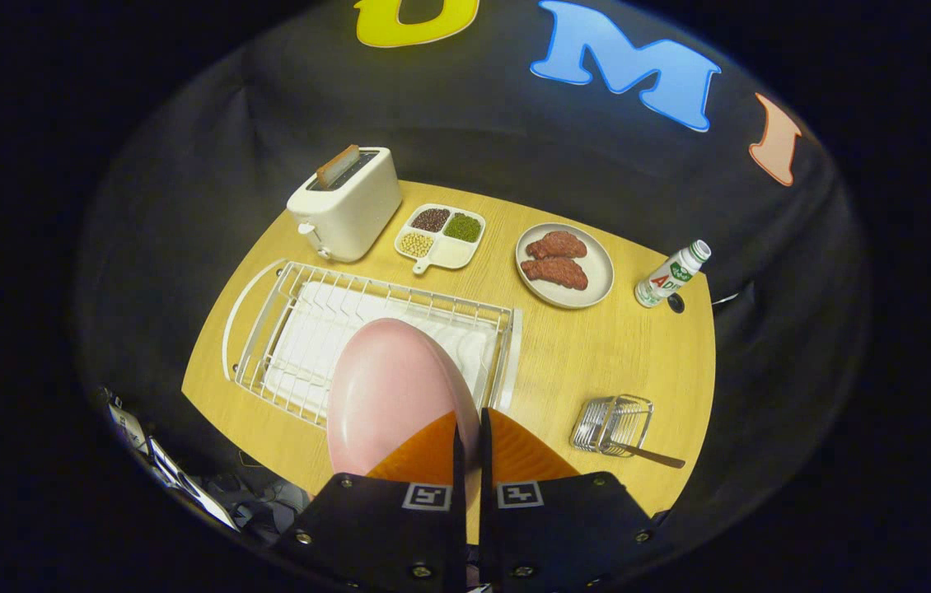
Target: Take the plate from the dish rack, then take the spoon from the basket and place it into the plate.
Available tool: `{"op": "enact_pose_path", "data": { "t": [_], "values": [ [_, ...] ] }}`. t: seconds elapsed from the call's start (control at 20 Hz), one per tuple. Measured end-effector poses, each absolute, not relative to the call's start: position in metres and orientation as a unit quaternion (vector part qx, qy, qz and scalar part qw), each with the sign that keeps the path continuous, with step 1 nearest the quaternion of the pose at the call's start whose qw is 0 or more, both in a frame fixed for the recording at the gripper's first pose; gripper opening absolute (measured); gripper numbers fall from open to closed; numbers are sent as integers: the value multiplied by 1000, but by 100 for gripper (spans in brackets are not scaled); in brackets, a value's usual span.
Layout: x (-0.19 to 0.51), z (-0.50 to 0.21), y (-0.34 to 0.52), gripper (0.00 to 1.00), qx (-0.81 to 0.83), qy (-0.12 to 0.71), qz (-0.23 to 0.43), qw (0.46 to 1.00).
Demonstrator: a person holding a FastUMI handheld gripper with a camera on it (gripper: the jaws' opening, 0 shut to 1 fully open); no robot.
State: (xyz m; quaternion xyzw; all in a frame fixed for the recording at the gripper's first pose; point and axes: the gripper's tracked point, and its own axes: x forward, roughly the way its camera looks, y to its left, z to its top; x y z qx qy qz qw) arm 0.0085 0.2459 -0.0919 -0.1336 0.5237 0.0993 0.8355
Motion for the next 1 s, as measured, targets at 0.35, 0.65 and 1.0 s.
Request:
{"op": "enact_pose_path", "data": {
  "t": [0.35, 0.65, 1.0],
  "values": [
    [-67, -125, 176, 6, -79, 538, 108, 832],
    [-108, -173, 151, 6, -45, 562, 118, 817],
    [-120, -229, 143, 6, -47, 579, 105, 807]
  ]
}}
